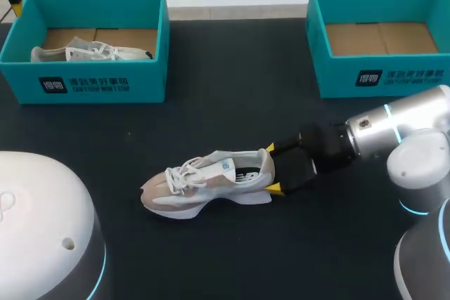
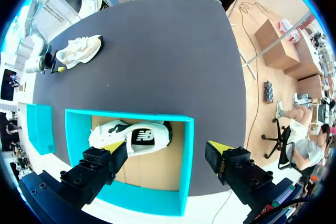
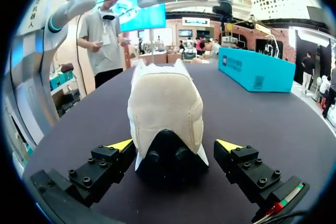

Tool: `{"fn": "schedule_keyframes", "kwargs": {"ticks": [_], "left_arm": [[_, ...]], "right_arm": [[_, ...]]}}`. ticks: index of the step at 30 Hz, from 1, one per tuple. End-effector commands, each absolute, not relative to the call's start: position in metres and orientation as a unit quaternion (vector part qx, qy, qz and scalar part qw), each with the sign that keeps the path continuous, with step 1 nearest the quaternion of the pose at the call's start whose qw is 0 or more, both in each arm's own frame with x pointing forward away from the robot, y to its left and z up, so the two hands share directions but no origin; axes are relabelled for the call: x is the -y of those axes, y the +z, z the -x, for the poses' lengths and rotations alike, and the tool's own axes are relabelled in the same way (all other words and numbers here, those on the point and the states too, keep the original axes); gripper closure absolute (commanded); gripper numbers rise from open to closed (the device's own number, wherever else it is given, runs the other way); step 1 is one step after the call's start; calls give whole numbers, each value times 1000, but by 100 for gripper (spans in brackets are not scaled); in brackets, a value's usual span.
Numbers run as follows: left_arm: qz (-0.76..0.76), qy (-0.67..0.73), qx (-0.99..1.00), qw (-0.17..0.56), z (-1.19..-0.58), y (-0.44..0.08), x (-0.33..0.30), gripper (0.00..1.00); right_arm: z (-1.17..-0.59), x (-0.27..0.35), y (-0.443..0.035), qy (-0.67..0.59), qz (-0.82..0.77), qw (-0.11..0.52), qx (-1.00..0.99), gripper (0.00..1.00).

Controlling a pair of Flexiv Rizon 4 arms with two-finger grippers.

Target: Take the shoe out of the shoebox, open the shoe tongue, remove and reinsert the insole, then place the shoe into the shoebox

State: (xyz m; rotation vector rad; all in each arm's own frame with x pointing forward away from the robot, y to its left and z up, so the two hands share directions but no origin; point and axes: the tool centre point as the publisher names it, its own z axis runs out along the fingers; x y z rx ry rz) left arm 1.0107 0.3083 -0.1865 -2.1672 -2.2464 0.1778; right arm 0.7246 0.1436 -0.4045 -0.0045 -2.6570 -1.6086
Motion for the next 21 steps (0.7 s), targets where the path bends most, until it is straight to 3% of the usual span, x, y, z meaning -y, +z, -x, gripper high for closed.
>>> {"fn": "schedule_keyframes", "kwargs": {"ticks": [1,18,19,20,21], "left_arm": [[693,56,718,8,-1010,-186,-308,0],[693,56,718,8,-1010,-186,-308,0],[693,56,718,8,-1010,-186,-308,0],[693,56,718,8,-1010,-186,-308,0],[693,56,718,8,-1010,-186,-308,0]], "right_arm": [[-724,-157,-412,-520,5,14,854,0],[-717,-181,-425,-530,-3,19,848,0],[-717,-180,-425,-529,-1,17,848,24],[-717,-179,-426,-526,5,14,850,56],[-717,-178,-426,-528,6,10,849,100]]}}
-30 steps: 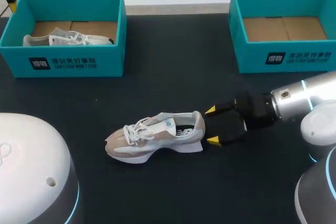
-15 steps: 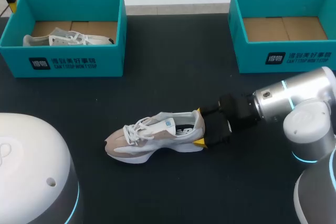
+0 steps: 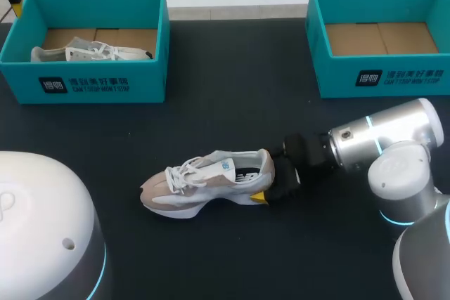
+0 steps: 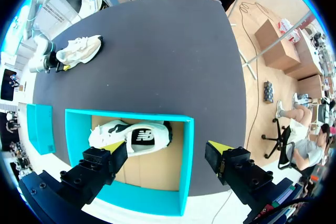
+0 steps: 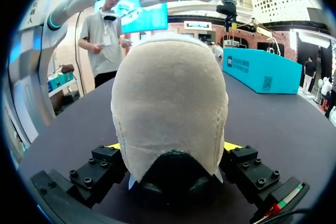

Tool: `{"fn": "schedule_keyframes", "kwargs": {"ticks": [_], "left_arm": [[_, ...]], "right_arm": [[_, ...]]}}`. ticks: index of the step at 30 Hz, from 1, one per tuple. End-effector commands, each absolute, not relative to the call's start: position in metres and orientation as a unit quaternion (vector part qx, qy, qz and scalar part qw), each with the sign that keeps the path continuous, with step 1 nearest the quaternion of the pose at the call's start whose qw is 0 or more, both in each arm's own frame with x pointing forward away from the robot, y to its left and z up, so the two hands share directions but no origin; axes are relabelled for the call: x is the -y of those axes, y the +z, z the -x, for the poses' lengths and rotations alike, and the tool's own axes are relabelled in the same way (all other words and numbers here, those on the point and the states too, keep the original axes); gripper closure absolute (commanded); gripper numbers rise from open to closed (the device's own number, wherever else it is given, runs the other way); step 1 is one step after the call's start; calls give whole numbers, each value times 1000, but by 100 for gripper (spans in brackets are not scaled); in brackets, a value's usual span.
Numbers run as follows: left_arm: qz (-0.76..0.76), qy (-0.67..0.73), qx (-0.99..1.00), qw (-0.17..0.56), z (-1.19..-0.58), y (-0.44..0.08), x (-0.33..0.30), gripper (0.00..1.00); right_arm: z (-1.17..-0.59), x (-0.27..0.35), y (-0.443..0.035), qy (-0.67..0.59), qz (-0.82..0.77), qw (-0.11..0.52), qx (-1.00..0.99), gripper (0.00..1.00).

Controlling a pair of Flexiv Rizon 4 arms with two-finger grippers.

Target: Take the shoe out of the shoebox, open the shoe tongue, remove and reinsert the insole, then place the shoe into the shoebox

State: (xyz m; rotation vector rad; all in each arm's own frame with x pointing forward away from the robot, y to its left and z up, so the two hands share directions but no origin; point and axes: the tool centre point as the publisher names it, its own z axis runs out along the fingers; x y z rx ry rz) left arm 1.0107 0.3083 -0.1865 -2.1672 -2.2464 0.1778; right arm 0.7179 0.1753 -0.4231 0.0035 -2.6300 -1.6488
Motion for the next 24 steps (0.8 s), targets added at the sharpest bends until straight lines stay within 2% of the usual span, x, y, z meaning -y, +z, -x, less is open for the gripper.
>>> {"fn": "schedule_keyframes", "kwargs": {"ticks": [1,11,24], "left_arm": [[693,56,718,8,-1010,-186,-308,0],[693,56,718,8,-1010,-186,-308,0],[693,56,718,8,-1010,-186,-308,0]], "right_arm": [[-716,-177,-425,-527,8,5,850,100],[-718,-157,-414,-520,28,-31,853,100],[-728,-144,-423,-515,22,-18,857,100]]}}
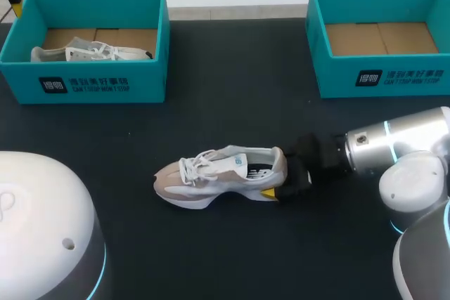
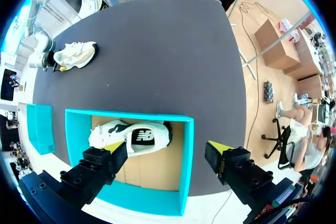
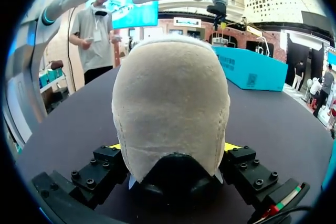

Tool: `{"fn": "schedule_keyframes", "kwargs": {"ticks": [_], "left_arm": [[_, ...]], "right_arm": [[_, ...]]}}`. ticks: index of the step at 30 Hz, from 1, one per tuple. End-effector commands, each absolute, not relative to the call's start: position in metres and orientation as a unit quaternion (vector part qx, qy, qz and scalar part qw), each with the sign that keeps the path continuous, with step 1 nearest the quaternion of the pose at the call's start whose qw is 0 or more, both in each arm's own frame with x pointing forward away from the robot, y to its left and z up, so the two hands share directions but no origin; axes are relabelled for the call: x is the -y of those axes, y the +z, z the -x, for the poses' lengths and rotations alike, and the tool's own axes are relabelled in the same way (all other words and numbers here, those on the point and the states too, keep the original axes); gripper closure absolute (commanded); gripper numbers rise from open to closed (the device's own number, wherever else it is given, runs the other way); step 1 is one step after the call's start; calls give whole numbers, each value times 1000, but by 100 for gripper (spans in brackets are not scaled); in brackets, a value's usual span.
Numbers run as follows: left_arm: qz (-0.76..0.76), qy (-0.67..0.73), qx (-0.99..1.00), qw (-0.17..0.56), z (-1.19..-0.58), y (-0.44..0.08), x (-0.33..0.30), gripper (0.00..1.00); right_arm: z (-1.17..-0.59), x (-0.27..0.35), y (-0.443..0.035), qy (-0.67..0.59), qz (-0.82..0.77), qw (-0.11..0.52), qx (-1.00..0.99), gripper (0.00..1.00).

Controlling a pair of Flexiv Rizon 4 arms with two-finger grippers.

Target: Take the shoe out of the shoebox, open the shoe tongue, remove and reinsert the insole, then place the shoe into the shoebox

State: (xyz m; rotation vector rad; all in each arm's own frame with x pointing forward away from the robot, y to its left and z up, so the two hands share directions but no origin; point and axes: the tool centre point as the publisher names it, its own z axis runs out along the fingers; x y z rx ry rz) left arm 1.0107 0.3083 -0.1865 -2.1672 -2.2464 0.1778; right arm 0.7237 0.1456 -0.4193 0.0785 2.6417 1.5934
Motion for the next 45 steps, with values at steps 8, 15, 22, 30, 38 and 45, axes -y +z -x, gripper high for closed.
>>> {"fn": "schedule_keyframes", "kwargs": {"ticks": [8,15,22,30,38,45], "left_arm": [[693,56,718,8,-1010,-186,-308,0],[693,56,718,8,-1010,-186,-308,0],[693,56,718,8,-1010,-186,-308,0],[682,48,729,11,-1000,-183,-298,0],[173,2,982,71,-921,-181,-247,0],[93,20,995,34,-888,-178,-228,0]], "right_arm": [[-725,-145,-426,515,-21,12,-857,100],[-723,-145,-426,519,-25,21,-854,100],[-723,-145,-426,519,-25,21,-854,100],[-723,-145,-426,519,-25,21,-854,100],[-723,-145,-426,519,-25,21,-854,100],[-723,-145,-426,519,-25,21,-854,100]]}}
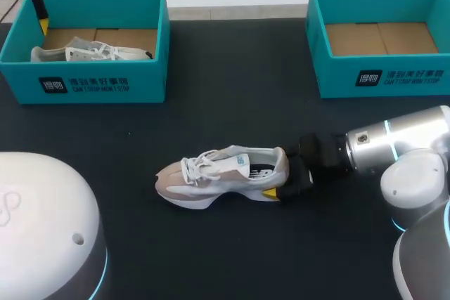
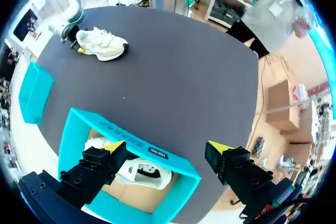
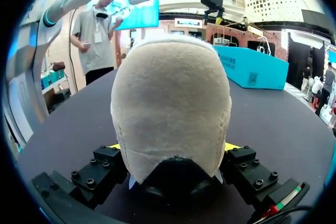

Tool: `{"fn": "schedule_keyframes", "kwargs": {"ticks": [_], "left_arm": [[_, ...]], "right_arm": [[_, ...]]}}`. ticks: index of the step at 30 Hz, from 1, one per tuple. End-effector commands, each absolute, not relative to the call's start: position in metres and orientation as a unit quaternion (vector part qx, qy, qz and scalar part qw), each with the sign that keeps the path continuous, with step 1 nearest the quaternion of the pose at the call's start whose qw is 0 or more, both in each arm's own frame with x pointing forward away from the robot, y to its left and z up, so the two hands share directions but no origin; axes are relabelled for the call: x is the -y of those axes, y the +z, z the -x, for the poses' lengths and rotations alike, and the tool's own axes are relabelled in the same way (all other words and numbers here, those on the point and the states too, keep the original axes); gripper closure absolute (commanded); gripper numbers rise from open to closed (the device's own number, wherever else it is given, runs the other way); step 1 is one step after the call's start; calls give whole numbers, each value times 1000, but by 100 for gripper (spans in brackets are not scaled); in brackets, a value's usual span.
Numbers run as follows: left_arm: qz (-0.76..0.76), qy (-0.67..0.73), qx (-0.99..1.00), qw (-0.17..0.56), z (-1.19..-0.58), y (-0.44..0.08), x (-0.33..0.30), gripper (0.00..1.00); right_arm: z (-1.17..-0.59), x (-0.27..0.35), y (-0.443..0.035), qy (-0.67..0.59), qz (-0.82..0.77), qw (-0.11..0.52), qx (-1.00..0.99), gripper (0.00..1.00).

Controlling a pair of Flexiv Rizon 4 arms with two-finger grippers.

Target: Take the shoe out of the shoebox, open the shoe tongue, remove and reinsert the insole, then place the shoe into the shoebox

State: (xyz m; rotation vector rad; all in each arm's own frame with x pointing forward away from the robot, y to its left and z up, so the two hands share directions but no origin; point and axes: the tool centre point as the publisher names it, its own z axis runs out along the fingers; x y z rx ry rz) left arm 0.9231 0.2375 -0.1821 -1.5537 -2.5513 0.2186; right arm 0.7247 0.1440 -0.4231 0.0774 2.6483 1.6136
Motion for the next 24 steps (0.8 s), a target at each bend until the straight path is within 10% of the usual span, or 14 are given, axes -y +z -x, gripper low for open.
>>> {"fn": "schedule_keyframes", "kwargs": {"ticks": [1,24], "left_arm": [[93,20,995,34,-888,-178,-228,0],[-8,43,997,58,-880,-175,-220,0]], "right_arm": [[-723,-145,-426,519,-25,21,-854,100],[-723,-145,-426,519,-25,21,-854,100]]}}
